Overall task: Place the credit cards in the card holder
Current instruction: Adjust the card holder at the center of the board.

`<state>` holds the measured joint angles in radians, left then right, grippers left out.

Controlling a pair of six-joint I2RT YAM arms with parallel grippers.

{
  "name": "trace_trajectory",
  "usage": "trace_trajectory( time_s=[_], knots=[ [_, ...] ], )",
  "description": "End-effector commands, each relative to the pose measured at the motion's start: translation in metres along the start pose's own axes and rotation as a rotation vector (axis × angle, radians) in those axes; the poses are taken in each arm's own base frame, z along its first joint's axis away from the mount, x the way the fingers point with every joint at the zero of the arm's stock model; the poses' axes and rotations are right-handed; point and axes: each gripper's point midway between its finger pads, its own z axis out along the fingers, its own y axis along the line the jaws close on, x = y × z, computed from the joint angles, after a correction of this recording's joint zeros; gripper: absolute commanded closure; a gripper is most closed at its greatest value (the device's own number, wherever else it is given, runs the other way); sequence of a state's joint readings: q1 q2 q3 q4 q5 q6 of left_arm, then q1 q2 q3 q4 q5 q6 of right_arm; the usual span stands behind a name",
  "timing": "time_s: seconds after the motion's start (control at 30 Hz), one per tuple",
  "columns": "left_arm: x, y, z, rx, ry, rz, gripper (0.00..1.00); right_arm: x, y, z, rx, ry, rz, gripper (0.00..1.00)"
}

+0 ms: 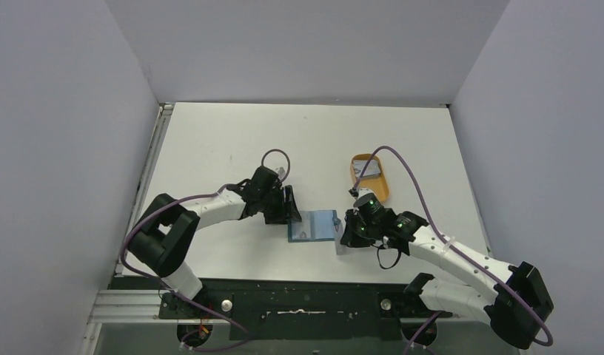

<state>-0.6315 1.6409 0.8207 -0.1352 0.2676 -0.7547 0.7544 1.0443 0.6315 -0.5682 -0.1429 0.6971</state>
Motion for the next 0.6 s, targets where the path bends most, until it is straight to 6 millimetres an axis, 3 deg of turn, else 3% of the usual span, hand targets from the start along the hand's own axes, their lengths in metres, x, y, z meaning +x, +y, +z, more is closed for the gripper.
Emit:
trace_trajectory(
  time_s=[0.0, 0.1, 0.27, 0.37, 0.57],
  knots=[
    [-0.03, -0.011, -0.016, -0.001, -0.091, 0.024, 0.43, -0.015, 0.013, 0.0, -0.043, -0.047, -0.001, 1.0],
    [-0.036, -0.009, -0.042, -0.08, -0.16, 0.086, 0.32, -0.018, 0.012, 0.002, -0.044, -0.049, 0.023, 1.0],
    [-0.031, -0.037, -0.076, -0.169, -0.239, 0.255, 0.22, -0.015, 0.015, 0.004, -0.085, -0.032, 0.024, 1.0],
    [-0.025, -0.056, -0.07, -0.183, -0.224, 0.327, 0.21, -0.013, 0.015, 0.004, -0.086, -0.02, 0.016, 1.0],
    [-0.021, -0.071, -0.042, -0.267, -0.177, 0.412, 0.19, -0.006, 0.006, -0.007, -0.054, -0.022, 0.019, 1.0]
  ],
)
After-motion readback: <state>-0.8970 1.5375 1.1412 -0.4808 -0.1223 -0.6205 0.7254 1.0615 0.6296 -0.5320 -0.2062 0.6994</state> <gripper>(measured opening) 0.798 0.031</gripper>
